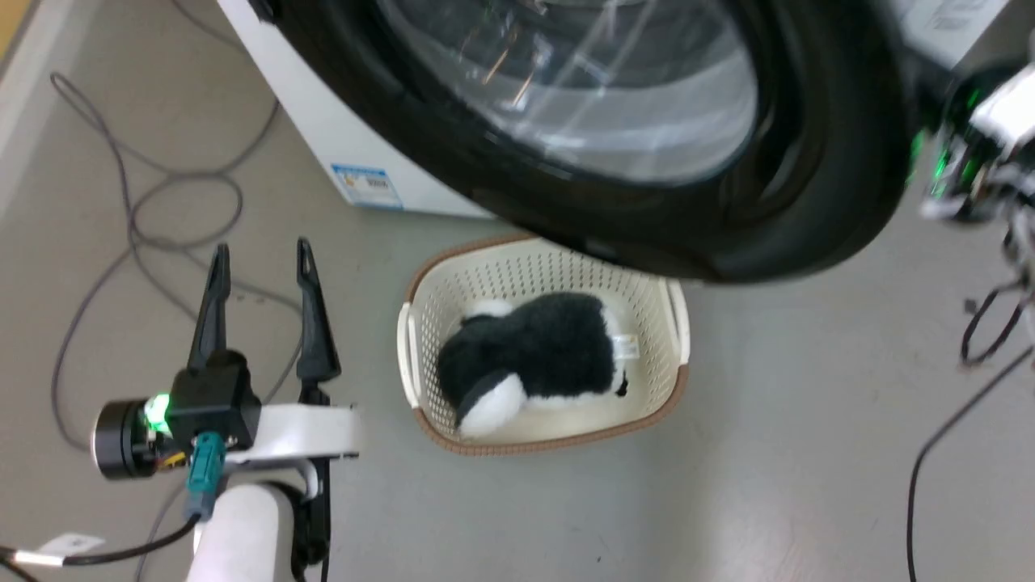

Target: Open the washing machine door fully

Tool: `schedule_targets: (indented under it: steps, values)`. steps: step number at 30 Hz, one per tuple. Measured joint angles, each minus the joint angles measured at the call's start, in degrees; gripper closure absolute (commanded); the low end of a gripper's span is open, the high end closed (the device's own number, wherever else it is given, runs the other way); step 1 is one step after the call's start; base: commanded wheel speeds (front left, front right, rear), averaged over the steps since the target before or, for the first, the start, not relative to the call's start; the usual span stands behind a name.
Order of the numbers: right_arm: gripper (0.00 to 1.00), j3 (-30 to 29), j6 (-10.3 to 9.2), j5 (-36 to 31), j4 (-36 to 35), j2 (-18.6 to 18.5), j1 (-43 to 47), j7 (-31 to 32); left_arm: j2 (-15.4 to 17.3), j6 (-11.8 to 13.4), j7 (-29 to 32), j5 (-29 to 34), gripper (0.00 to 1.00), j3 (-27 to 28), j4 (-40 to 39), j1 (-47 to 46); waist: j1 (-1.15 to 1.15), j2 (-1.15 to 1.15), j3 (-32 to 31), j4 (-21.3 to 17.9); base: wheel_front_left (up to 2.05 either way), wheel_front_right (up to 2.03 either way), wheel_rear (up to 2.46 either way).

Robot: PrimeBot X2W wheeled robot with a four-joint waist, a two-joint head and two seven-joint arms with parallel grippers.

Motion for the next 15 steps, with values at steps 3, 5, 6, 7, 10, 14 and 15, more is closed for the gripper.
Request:
schedule_targets:
  steps: [3,5,6,7,10,14,15]
  values:
    - [1.0,0.83,0.0,0.52,-2.08,0.15,3.93,1.37,0.12,-0.01,0.0,0.07,0.0,0.18,0.23,1.62,0.0,0.0,-1.78,-0.58,0.0,0.0,0.0]
    - [1.0,1.51,0.0,0.8,-4.08,0.35,6.47,2.43,0.18,-0.08,0.0,0.18,0.0,0.14,0.45,2.36,0.0,0.0,-2.84,-1.0,0.0,0.0,0.0]
    - [1.0,2.01,0.0,0.79,-5.09,0.43,7.63,2.97,0.24,-0.08,0.0,0.19,0.0,0.14,0.54,2.63,0.0,0.0,-3.3,-1.21,0.0,0.0,0.0]
    - [1.0,2.45,0.0,0.8,-6.09,0.6,8.84,3.32,0.29,-0.1,0.0,0.25,0.0,0.11,0.66,2.9,0.0,0.0,-3.77,-1.39,0.0,0.0,0.0]
    - [1.0,3.27,0.0,1.21,-9.21,1.29,12.5,4.33,0.32,-0.32,0.0,0.51,0.0,-0.02,0.96,3.6,0.0,0.0,-5.17,-1.8,0.0,0.0,0.0]
    - [1.0,4.22,-0.01,1.88,-13.3,2.29,17.16,5.09,0.37,-0.32,0.0,0.51,0.0,-0.11,1.37,4.89,0.0,0.0,-7.02,-2.26,0.0,0.0,0.0]
    - [1.0,4.42,0.0,2.08,-14.36,2.57,18.27,5.26,0.38,-0.33,0.0,0.51,0.0,-0.18,1.52,5.22,0.0,0.0,-7.49,-2.36,0.0,0.0,0.0]
